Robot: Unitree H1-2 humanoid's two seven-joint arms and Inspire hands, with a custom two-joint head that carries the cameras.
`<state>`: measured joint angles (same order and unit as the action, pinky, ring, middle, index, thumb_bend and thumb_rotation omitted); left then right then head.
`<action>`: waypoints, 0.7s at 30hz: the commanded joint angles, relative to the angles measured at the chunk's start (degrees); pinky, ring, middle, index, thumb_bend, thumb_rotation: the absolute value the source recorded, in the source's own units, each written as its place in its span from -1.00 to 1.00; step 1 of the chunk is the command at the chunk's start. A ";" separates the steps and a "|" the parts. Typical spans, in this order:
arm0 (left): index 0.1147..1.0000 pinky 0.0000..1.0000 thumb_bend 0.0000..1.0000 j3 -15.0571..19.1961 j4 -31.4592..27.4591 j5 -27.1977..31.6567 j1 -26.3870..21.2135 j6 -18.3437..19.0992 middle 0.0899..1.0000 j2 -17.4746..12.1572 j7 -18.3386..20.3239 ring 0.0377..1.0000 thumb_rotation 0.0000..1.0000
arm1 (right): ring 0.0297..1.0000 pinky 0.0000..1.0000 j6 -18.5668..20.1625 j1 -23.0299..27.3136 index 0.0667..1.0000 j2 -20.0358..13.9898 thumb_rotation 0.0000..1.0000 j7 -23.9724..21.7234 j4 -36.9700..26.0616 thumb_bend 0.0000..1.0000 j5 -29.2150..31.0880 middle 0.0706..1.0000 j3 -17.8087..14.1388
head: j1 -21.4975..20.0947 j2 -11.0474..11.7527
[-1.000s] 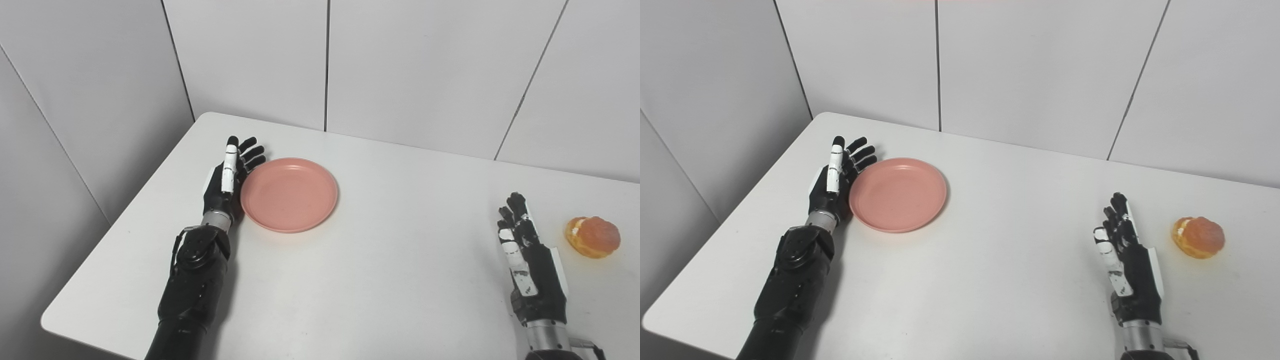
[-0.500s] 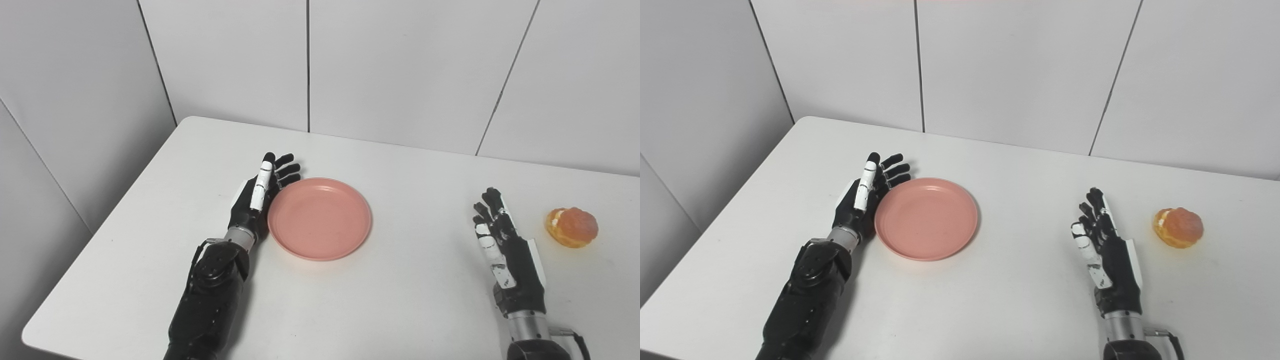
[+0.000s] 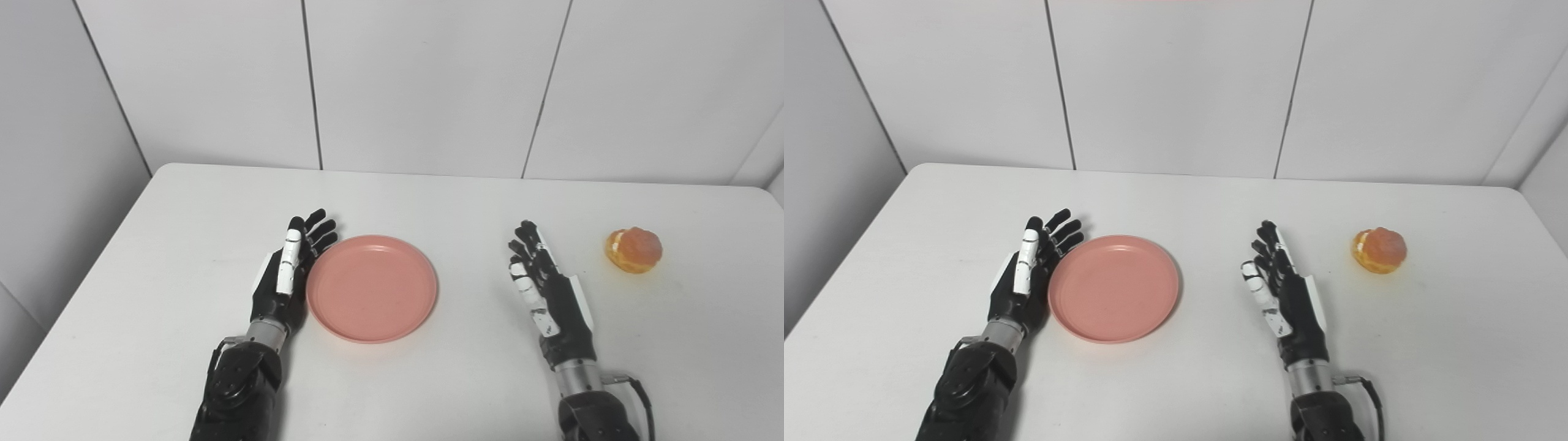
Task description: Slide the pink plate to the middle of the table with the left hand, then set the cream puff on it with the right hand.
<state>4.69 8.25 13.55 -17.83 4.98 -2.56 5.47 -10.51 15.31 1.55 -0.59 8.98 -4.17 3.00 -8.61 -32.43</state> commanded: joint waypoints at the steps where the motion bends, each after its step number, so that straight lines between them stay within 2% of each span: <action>1: 0.68 0.74 0.18 -0.36 -1.18 -0.66 0.13 -1.96 0.71 0.51 0.01 0.74 1.00 | 0.80 0.77 0.64 0.46 0.84 1.23 0.62 1.84 -0.37 0.15 -1.81 0.84 0.44 | -1.75 -0.32; 5: 0.68 0.75 0.20 -1.15 -0.98 -1.46 0.91 -3.15 0.72 1.50 0.07 0.74 1.00 | 0.84 0.83 2.68 0.56 0.87 1.65 0.76 2.71 -1.45 0.14 -4.82 0.86 1.50 | -2.64 -0.69; 9: 0.68 0.75 0.18 -1.83 -1.77 -1.87 1.96 -3.82 0.71 2.94 0.00 0.74 1.00 | 0.86 0.86 3.04 0.62 0.89 1.57 0.84 2.96 -1.91 0.11 -5.97 0.88 1.76 | -1.99 -1.31; 14: 0.59 0.68 0.21 -2.52 -4.11 -3.48 3.32 -2.62 0.65 4.81 -1.90 0.67 0.94 | 0.83 0.80 2.96 0.63 0.86 1.47 0.81 3.39 -2.19 0.13 -6.19 0.84 1.42 | -1.01 -1.94; 16: 0.58 0.66 0.15 -3.12 -5.20 -3.77 4.11 -2.23 0.65 5.27 -1.89 0.67 0.89 | 0.81 0.77 2.52 0.66 0.85 1.57 0.75 3.46 -2.01 0.15 -5.63 0.83 1.17 | -1.02 -2.07; 19: 0.66 0.75 0.12 -4.91 -6.34 -3.57 4.82 -1.41 0.72 4.78 0.06 0.74 0.99 | 0.78 0.74 2.72 0.60 0.83 1.70 0.72 3.48 -2.10 0.19 -5.14 0.81 0.91 | -0.51 -2.20; 21: 0.73 0.85 0.11 -6.08 -6.03 -3.51 5.13 -2.81 0.77 4.81 1.28 0.79 1.00 | 0.78 0.75 3.06 0.51 0.82 1.73 0.70 3.42 -2.32 0.20 -4.89 0.81 0.84 | -0.10 -2.26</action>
<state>-0.40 3.23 9.89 -12.60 3.28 2.28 5.17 -7.38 15.28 2.70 2.32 8.57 -9.47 3.91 -8.79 -34.72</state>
